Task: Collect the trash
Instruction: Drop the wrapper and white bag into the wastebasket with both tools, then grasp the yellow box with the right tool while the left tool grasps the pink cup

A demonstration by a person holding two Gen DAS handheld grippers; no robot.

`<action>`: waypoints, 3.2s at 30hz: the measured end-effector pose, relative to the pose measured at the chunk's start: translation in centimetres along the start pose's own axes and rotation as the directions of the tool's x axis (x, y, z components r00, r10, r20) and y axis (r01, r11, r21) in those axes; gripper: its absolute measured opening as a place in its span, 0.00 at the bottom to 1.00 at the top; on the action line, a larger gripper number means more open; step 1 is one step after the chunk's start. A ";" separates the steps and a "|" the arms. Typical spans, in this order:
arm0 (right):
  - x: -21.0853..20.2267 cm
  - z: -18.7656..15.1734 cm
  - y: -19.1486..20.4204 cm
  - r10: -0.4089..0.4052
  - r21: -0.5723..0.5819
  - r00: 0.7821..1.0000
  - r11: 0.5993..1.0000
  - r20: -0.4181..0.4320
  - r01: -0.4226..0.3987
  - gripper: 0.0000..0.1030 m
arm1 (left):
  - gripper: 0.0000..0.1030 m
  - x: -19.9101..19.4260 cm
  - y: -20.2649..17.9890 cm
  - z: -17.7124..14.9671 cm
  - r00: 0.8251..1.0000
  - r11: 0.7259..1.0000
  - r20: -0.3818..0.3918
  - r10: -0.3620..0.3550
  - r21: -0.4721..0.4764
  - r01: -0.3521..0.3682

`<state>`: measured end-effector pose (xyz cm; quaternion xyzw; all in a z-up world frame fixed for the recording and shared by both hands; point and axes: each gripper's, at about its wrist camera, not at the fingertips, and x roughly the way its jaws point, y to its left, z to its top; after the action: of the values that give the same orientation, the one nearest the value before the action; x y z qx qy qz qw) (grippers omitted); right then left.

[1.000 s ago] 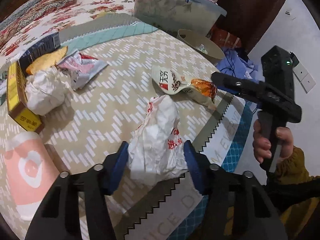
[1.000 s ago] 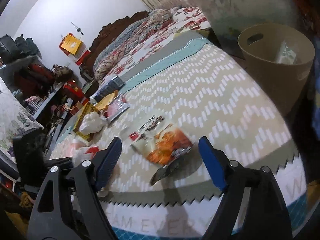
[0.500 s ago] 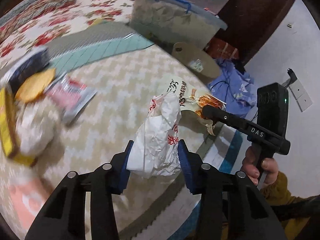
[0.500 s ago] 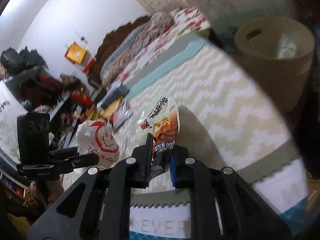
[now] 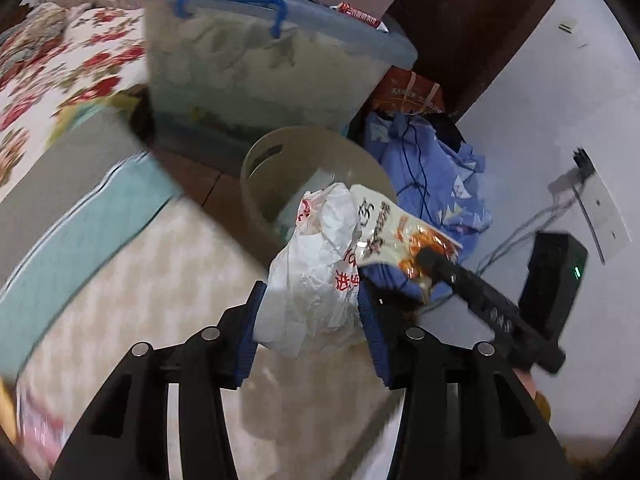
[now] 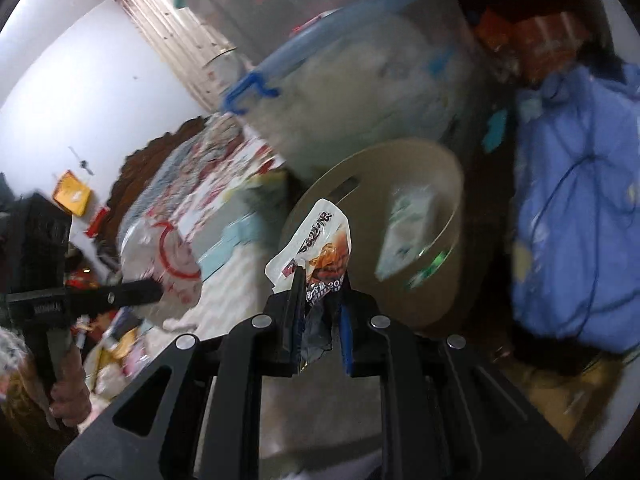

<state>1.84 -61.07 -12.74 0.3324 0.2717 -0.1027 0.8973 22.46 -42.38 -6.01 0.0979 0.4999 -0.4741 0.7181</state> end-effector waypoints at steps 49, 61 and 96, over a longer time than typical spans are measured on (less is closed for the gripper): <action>3.1 -18.7 28.7 0.241 -0.297 0.891 0.882 -0.385 -0.367 0.66 | 0.88 -21.1 14.5 -33.5 0.914 0.870 0.167 0.370 -0.408 -0.278; 8.3 -18.4 41.4 0.182 -0.559 0.866 0.699 -0.465 -0.447 0.67 | 0.69 -19.9 15.9 -35.2 0.917 0.872 0.176 0.358 -0.414 -0.261; 1.0 -21.8 29.3 0.083 -0.480 0.919 0.833 -0.385 -0.276 0.61 | 0.84 -24.1 16.7 -39.6 0.906 0.821 0.174 0.387 -0.512 -0.253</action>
<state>4.18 -24.70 -11.18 0.1120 0.4107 0.1220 0.8966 9.46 4.86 -11.11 -0.0647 0.4748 -0.2161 0.8507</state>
